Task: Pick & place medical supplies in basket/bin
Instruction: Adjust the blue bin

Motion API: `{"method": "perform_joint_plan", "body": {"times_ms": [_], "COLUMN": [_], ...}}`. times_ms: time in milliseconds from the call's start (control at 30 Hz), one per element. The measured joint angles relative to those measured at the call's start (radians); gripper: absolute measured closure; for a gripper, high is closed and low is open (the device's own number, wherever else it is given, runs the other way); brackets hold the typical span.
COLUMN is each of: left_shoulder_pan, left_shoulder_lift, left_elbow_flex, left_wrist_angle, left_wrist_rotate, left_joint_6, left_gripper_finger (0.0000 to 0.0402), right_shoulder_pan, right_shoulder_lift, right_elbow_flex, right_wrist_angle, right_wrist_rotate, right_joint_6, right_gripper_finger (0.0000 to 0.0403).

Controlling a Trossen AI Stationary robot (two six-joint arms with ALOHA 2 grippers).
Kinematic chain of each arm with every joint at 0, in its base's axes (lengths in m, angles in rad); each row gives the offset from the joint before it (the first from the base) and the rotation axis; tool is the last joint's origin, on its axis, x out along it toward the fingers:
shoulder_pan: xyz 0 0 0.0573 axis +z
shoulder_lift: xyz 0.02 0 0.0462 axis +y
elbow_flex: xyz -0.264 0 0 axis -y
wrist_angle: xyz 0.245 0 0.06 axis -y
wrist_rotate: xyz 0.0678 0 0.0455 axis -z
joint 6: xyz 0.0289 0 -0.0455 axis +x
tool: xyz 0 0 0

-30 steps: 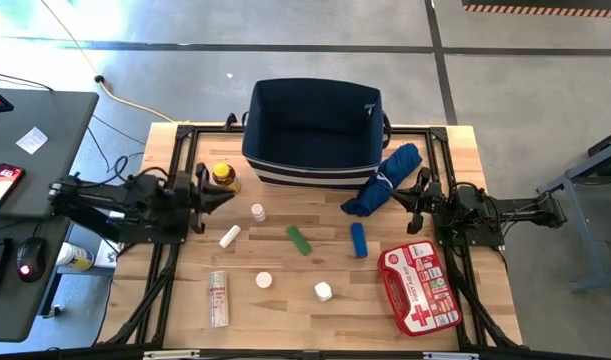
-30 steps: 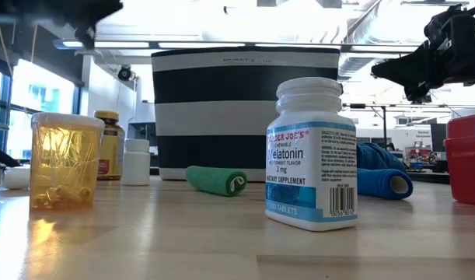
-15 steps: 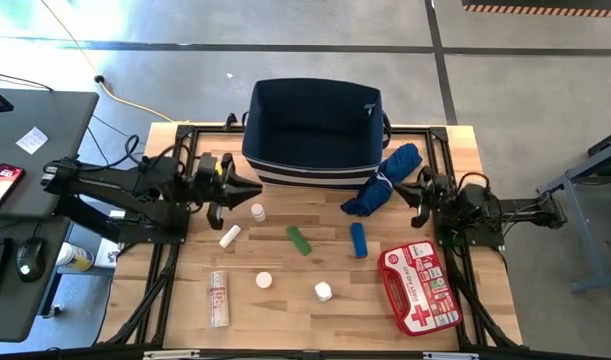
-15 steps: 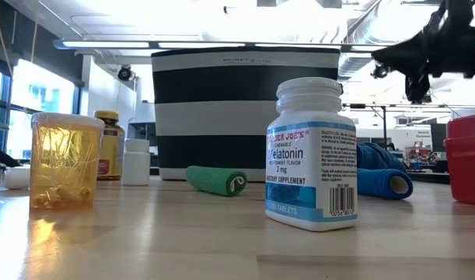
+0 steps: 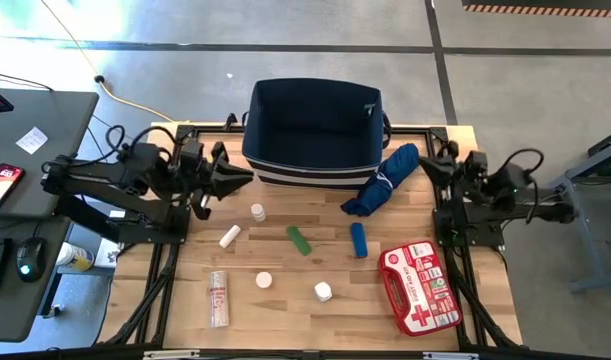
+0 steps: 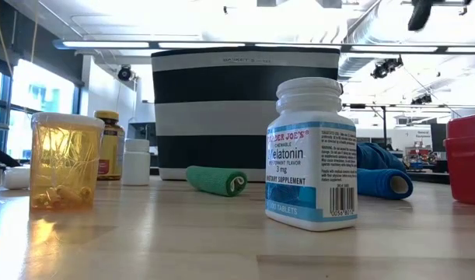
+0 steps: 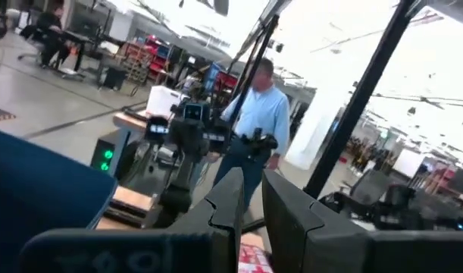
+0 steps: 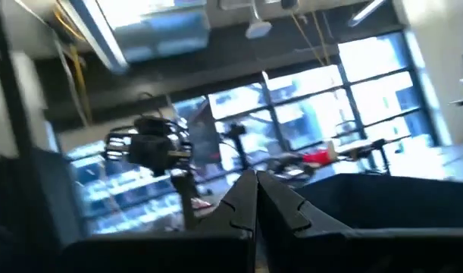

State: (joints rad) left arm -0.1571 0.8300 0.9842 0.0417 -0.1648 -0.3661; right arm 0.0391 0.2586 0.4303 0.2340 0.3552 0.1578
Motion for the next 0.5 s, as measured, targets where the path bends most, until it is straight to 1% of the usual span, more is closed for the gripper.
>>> {"method": "perform_joint_plan", "body": {"times_ms": [67, 133, 167, 300, 433, 500], "left_shoulder_pan": [0.000, 0.000, -0.001, 0.000, 0.000, -0.001], "left_shoulder_lift": [-0.009, -0.016, -0.024, -0.033, -0.027, -0.027], "left_elbow_flex": [-0.001, -0.001, -0.001, 0.000, -0.001, -0.001], "left_wrist_angle": [0.006, 0.024, 0.025, 0.035, 0.053, 0.076], "left_wrist_rotate": [0.034, 0.041, 0.041, 0.008, 0.005, 0.005], "left_joint_6": [-0.024, -0.032, -0.033, -0.036, -0.047, -0.067], "left_gripper_finger": [0.0314, 0.0314, 0.0314, 0.0314, 0.0314, 0.0314], "right_shoulder_pan": [0.000, 0.000, 0.000, 0.000, 0.000, 0.000], "right_shoulder_lift": [0.082, 0.158, 0.189, 0.286, 0.343, 0.357], "right_elbow_flex": [0.080, 0.150, 0.184, 0.303, 0.391, 0.418], "right_wrist_angle": [-0.028, -0.035, -0.035, -0.025, -0.025, -0.025], "right_wrist_rotate": [0.034, 0.087, 0.113, 0.158, 0.126, 0.080], "right_joint_6": [-0.005, 0.021, 0.032, 0.097, 0.196, 0.234], "right_gripper_finger": [0.0402, 0.0402, 0.0402, 0.0402, 0.0402, 0.0402]}}
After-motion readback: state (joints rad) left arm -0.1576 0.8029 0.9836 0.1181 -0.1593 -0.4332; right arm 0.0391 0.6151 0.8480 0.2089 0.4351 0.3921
